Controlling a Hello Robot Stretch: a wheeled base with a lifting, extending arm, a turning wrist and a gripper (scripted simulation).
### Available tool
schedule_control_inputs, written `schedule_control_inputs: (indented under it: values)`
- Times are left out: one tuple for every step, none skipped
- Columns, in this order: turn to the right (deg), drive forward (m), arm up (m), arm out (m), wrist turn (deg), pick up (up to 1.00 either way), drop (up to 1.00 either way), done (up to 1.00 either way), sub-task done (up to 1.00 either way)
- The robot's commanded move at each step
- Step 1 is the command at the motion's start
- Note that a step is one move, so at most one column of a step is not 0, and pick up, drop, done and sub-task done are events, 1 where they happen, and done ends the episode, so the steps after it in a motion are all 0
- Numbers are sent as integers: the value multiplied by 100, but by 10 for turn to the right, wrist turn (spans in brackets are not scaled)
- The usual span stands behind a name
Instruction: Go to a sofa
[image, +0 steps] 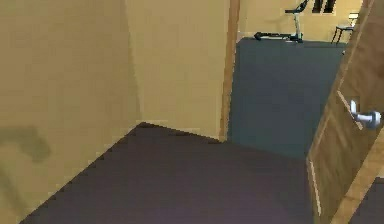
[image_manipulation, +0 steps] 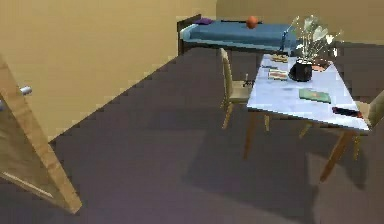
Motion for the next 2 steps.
schedule_control_inputs:
  values:
    - [210, 0, 0, 0, 0, 0, 0, 0, 0]
    - [0, 95, 0, 0, 0, 0, 0, 0, 0]
